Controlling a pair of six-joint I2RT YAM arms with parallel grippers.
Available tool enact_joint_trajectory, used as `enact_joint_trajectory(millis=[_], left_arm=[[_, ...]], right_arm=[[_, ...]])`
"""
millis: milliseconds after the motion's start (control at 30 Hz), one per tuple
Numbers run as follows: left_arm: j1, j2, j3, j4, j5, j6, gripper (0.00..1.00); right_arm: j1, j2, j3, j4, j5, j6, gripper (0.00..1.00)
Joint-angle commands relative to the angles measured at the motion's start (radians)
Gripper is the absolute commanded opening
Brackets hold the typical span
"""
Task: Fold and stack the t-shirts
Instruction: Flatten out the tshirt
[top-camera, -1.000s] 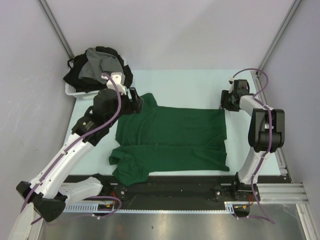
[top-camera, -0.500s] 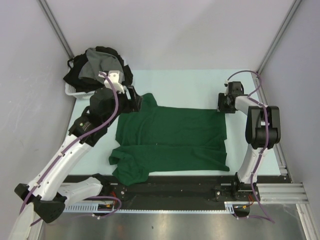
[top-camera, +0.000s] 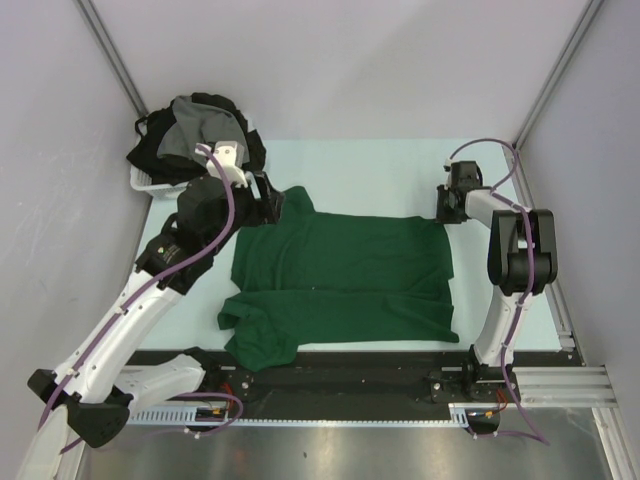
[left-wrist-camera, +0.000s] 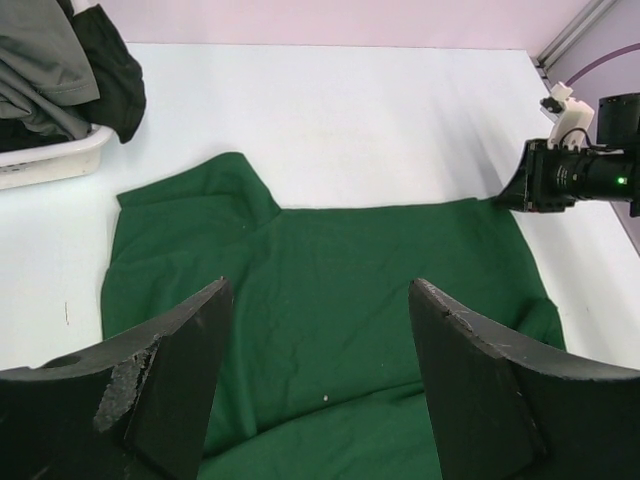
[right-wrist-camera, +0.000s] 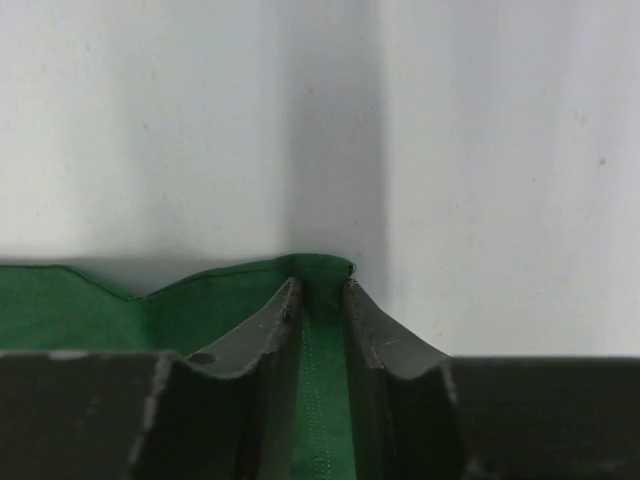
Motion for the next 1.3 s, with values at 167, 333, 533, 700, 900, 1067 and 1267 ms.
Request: enact_joint_trajectory(millis=[167,333,533,700,900,1067,1267], left_arm=[[-0.002,-0.017,0.033,0.023,0.025,0.023,0.77],[-0.002,-0.016,0.031,0.017,0.030,0.023,0.77],[-0.002,-0.020,0.011,0.007,0.043,0.010,0.77],[-0.002,-0.019,-0.009,-0.004,0.057,0.004,0.77],[-0.003,-0.024,-0.024,-0.016,0.062,-0.002,0.77],[-0.003,-0.027,-0.032,-0.030,0.054,0.003,0.77],[-0.003,-0.027,-0.041,-0.041,0.056,0.003,0.77]], right_arm=[[0.008,0.053,0.051,-0.029,0.037,0.007,0.06],[0.010,0.088,0.109,-0.050,0.071,0.010,0.00],[0.014,0.167,0.257,-0.066,0.103,0.019,0.00],[0.016,0.288,0.465,-0.138,0.120,0.028,0.00],[0.011,0.401,0.715,-0.198,0.129,0.028,0.00],[-0.010,0.478,0.816,-0.202,0.126,0.061,0.00],[-0.042,0.516,0.859,-0.192,0.123,0.079,0.00]])
